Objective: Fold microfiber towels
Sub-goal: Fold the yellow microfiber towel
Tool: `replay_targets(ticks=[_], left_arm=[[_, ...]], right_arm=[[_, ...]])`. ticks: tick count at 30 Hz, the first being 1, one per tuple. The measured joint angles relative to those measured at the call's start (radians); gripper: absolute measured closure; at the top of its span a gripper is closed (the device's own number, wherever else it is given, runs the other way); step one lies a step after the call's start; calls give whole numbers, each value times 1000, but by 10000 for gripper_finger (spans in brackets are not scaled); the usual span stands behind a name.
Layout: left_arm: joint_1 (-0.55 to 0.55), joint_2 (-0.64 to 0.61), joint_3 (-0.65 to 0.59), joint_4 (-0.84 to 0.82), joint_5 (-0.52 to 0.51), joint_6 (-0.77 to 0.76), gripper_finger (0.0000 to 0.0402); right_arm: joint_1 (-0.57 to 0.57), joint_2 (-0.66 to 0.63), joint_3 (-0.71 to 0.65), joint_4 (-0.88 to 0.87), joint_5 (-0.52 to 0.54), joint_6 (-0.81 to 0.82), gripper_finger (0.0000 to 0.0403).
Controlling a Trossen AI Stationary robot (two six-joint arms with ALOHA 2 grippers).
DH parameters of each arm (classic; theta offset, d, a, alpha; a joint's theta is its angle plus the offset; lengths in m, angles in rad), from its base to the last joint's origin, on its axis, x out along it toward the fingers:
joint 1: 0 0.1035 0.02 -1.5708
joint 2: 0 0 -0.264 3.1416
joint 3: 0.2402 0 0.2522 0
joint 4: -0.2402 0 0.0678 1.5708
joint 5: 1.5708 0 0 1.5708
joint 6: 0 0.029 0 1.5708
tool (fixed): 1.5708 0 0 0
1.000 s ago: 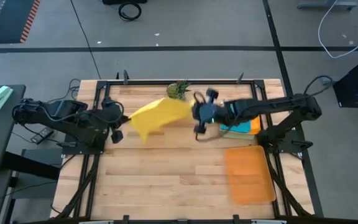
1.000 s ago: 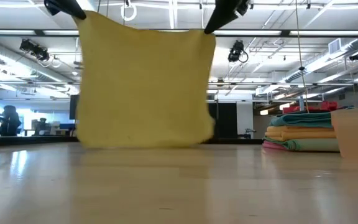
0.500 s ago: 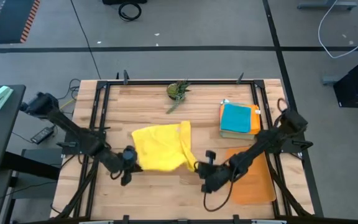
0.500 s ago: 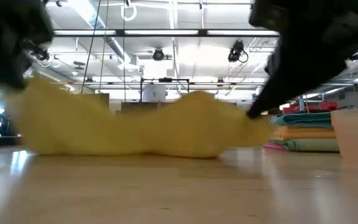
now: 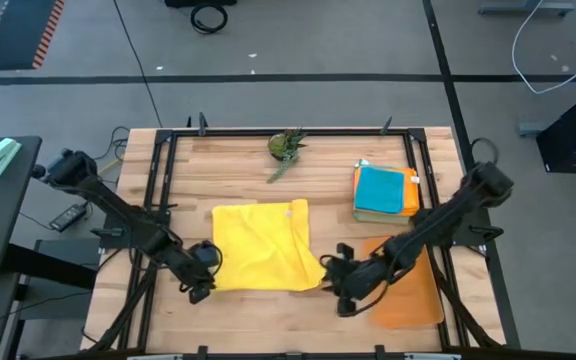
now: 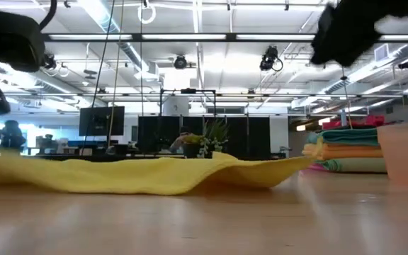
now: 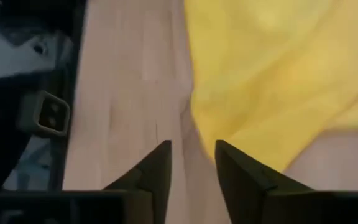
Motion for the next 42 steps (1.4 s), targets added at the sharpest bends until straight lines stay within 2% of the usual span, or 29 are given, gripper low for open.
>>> replay_targets(ticks=[1, 4, 6, 8, 9, 12, 14, 17, 21, 25, 29, 31, 37, 39, 42], left_arm=[[-4, -5, 24, -48, 17, -5, 283], [-14, -13, 114, -197, 35, 0, 288], [-14, -14, 178, -319, 36, 0, 297], [-5, -13, 241, -412, 6, 5, 307], [3, -13, 268, -431, -51, 27, 312], [13, -10, 287, -340, -363, 129, 323], [28, 15, 260, -224, -464, 192, 329], [67, 85, 210, -107, -462, 217, 338], [99, 194, 175, -88, -415, 159, 361], [133, 295, 173, -102, -349, 155, 393], [170, 379, 173, -112, -332, 168, 389], [198, 404, 177, -109, -317, 202, 387], [316, 407, 180, -161, -246, 290, 394], [372, 385, 183, -222, -243, 320, 389], [464, 370, 216, -361, -238, 392, 392]], right_arm=[[0, -32, 0, -11, 31, -24, 266], [-35, -92, 0, -17, 230, -67, 252], [-121, -98, 0, -2, 252, -71, 250], [-213, -89, -1, -10, 209, -115, 250], [-264, -75, -2, 1, 174, -132, 249], [-428, -28, -1, 20, 51, -110, 249], [-519, 10, -1, 50, -11, -143, 249], [-605, 47, -2, 58, -101, -260, 249], [-649, 94, -1, 99, -231, -355, 255], [-607, 155, 0, 153, -345, -398, 296], [-513, 243, -1, 197, -353, -418, 369], [-476, 285, -1, 203, -345, -409, 393], [-358, 331, 4, 221, -226, -225, 395], [-311, 332, 2, 240, -194, -152, 396], [-243, 341, -3, 344, -205, -62, 396]])
